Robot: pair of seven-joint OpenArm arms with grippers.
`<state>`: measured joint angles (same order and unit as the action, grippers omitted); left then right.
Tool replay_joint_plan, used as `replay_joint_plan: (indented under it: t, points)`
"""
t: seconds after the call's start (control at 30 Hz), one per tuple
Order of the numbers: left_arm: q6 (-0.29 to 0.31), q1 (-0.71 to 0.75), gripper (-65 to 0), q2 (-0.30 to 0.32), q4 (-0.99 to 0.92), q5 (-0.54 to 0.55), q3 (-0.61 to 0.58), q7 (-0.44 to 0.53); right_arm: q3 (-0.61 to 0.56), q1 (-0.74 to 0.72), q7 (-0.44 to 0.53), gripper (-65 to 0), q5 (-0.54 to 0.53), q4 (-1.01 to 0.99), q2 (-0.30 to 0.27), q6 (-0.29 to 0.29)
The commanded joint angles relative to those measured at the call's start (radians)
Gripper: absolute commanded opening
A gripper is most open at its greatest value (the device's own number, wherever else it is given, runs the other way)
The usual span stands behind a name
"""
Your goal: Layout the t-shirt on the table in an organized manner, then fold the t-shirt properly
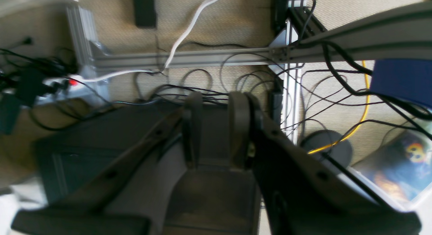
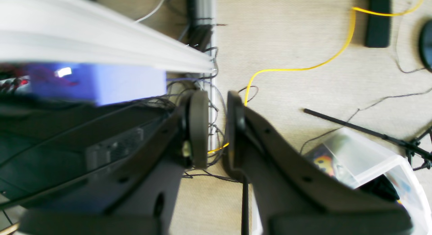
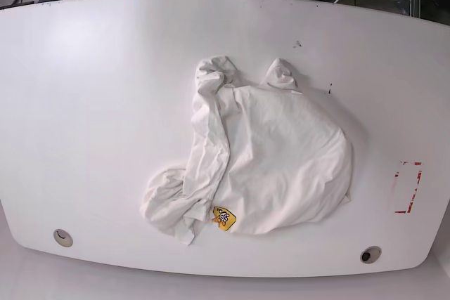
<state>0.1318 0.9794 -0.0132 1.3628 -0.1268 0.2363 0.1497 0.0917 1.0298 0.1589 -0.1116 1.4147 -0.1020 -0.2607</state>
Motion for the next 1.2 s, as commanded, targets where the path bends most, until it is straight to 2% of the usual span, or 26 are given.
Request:
replay_joint_plan:
  t: [0.0,0.13,0.43,0.6,0.77,0.97,1.17]
  points:
    - [-0.002,0.063,-52.8,0.0,0.08,0.005,0.002,0.014,0.006,0.054,0.02,-55.5,-0.009,0.059,-0.005,0.004]
    - [-0.002,0.135,-52.8,0.0,0.198,0.013,-0.001,0.014,0.006,0.099,0.02,-55.5,-0.009,0.107,-0.003,0.004]
    - [-0.002,0.292,-52.8,0.019,0.467,0.2,0.004,0.014,0.006,0.217,0.02,-55.5,-0.009,0.314,-0.003,0.004]
    - [-0.002,0.33,-52.8,0.028,0.565,0.235,0.004,0.014,0.006,0.274,0.02,-55.5,-0.009,0.433,-0.003,0.004]
    - [-0.002,0.33,-52.8,0.023,0.593,0.233,0.004,0.017,0.012,0.279,0.02,-55.5,-0.006,0.522,-0.009,0.004]
    - [-0.002,0.33,-52.8,0.022,0.593,0.235,0.013,0.017,0.072,0.277,0.02,-55.5,-0.004,0.558,-0.009,-0.004]
    - [-0.004,0.286,-52.8,0.011,0.593,0.235,0.044,0.018,0.118,0.162,0.02,-55.5,-0.004,0.556,-0.012,-0.005]
